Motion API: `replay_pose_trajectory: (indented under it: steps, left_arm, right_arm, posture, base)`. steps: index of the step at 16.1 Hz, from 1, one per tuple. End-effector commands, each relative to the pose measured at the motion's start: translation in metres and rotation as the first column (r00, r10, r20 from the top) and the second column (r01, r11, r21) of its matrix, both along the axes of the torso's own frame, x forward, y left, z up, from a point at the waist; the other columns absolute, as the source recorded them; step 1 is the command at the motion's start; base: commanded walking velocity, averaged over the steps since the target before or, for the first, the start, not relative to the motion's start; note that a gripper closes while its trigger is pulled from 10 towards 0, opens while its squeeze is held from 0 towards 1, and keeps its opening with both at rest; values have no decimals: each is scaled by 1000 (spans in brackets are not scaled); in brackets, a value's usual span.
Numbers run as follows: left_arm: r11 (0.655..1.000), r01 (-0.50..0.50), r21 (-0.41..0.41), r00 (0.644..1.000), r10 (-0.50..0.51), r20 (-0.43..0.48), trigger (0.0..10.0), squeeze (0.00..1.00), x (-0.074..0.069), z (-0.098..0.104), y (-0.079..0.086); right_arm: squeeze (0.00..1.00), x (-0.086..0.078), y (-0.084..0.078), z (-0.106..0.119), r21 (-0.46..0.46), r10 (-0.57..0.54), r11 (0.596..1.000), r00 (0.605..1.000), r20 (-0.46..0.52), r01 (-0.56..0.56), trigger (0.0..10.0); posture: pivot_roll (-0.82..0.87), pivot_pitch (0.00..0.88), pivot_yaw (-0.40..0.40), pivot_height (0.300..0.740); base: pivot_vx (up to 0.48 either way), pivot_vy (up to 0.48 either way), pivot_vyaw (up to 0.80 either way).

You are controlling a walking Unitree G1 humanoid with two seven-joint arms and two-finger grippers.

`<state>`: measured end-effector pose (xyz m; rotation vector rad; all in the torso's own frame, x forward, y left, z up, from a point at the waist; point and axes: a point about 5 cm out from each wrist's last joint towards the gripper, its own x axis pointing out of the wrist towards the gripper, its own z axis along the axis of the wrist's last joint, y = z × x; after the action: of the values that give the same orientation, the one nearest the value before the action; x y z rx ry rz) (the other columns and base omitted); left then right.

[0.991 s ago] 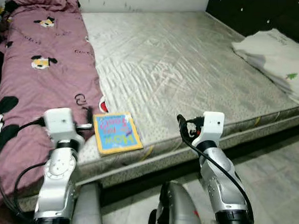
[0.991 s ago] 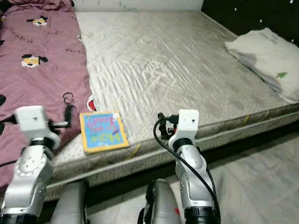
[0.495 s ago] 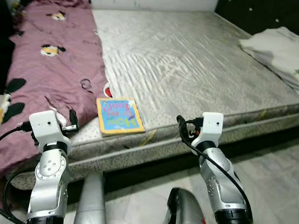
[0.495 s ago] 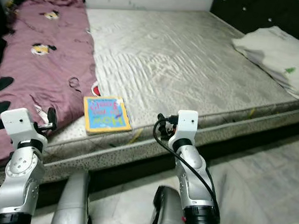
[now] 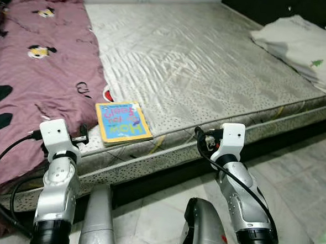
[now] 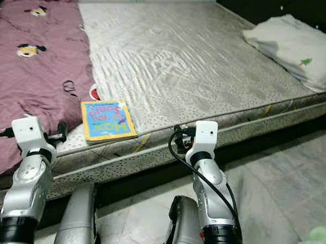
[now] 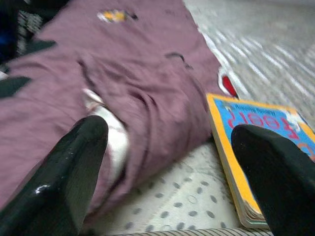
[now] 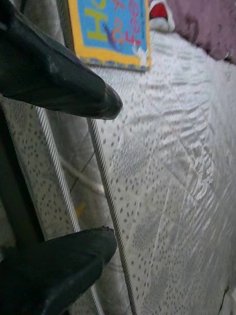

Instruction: Clean up the room

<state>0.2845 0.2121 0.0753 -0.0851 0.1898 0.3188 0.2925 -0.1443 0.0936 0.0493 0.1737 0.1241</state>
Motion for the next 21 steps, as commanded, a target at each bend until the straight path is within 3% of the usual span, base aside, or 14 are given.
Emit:
replay_pose_trajectory:
  steps: [1, 4, 5, 9, 13, 16, 18, 20, 21]
  left_arm:
    - [1000, 9, -24, 999, -10, -37, 10000, 0, 3, -5, 0]
    - [997, 48, -66, 994, -55, -98, 10000, 0, 10, -16, -11]
    - [994, 73, -83, 986, -84, -142, 10000, 0, 17, -25, -20]
    - [991, 69, -114, 983, -87, -161, 10000, 0, 32, -29, -26]
    - [986, 63, -153, 986, -85, -140, 10000, 0, 40, -30, -32]
    - [972, 36, -233, 983, -76, -168, 10000, 0, 40, -38, -35]
    - [944, 42, -327, 979, -104, -174, 10000, 0, 40, -44, -39]
    - [892, 115, -436, 975, -185, -122, 10000, 0, 43, -44, -48]
    - [870, 114, -479, 978, -183, -99, 0, 0, 44, -43, -50]
  right_arm:
    - [0, -3, -11, 4, -23, -20, 1000, 1000, 13, 21, 10000]
    - [0, -11, -30, 5, -63, -61, 996, 998, 11, 62, 10000]
    - [0, -19, -47, 5, -108, -99, 989, 995, 4, 99, 10000]
    - [0, -37, -75, 16, -191, -174, 966, 985, 21, 175, 10000]
    - [0, -48, -84, 18, -220, -175, 960, 984, -1, 171, 10000]
    - [0, -47, -87, 25, -239, -170, 957, 985, 7, 167, 10000]
    - [0, -47, -90, 29, -247, -171, 954, 985, 12, 169, 10000]
    - [0, -48, -91, 31, -251, -170, 954, 985, 10, 167, 10000]
    - [0, -46, -89, 32, -248, -160, 956, 987, 12, 158, 10000]
  posture:
    - [29, 25, -57, 524]
    - [-10, 58, -63, 524]
    - [-47, 74, -65, 524]
    - [-137, 93, -52, 524]
    - [-173, 98, -70, 524]
    - [-196, 95, -80, 524]
    - [-207, 93, -87, 524]
    - [-209, 90, -94, 524]
    - [-209, 83, -98, 524]
  base:
    - [0, 0, 0]
    - [0, 0, 0]
    - [0, 0, 0]
    - [0, 0, 0]
    - [0, 0, 0]
    - [0, 0, 0]
    - [0, 0, 0]
    - [0, 0, 0]
    - [0, 0, 0]
